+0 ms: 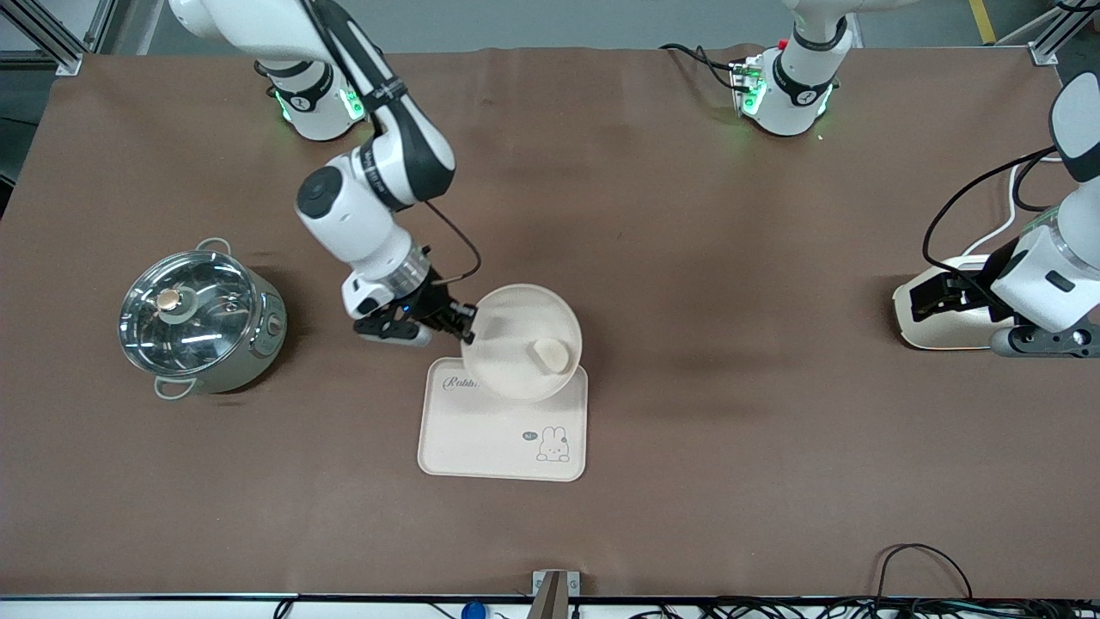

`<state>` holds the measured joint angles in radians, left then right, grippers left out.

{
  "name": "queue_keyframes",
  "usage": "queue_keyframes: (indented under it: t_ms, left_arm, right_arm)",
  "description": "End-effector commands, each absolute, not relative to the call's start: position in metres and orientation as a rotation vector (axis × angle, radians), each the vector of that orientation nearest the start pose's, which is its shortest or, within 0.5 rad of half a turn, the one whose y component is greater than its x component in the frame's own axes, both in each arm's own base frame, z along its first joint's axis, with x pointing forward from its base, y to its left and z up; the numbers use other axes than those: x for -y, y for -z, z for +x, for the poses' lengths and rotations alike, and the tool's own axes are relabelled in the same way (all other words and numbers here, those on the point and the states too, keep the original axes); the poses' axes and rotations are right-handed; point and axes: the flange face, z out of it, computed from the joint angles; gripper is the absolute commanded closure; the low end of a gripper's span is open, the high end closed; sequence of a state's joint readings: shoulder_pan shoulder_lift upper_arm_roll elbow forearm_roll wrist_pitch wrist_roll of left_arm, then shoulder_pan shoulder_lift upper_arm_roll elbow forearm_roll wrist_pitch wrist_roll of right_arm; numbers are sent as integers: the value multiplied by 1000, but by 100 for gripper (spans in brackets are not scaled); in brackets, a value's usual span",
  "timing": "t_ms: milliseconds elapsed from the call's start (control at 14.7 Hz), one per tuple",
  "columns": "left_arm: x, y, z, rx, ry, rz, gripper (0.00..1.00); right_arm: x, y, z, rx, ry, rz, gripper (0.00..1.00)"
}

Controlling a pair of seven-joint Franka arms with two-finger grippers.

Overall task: Place bun in plate and plate on tray
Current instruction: 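Carry the plate with the right gripper onto the Rabbit tray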

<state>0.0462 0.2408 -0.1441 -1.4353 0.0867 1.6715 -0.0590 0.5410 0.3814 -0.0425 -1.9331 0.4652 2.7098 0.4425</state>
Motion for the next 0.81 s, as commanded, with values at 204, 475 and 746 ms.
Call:
queue_keyframes:
  t_ms: [204, 475, 746]
  left_arm:
    - [43, -555, 633, -98, 29, -3079, 0]
    - [45, -550, 635, -101, 25, -3080, 0]
    - [47, -551, 633, -108, 18, -3079, 0]
  right_arm:
    - [-294, -267, 653, -518, 334, -2663, 100]
    - [-292, -230, 662, -499, 316, -2697, 100]
    - [-280, -205, 665, -481, 352, -2714, 100]
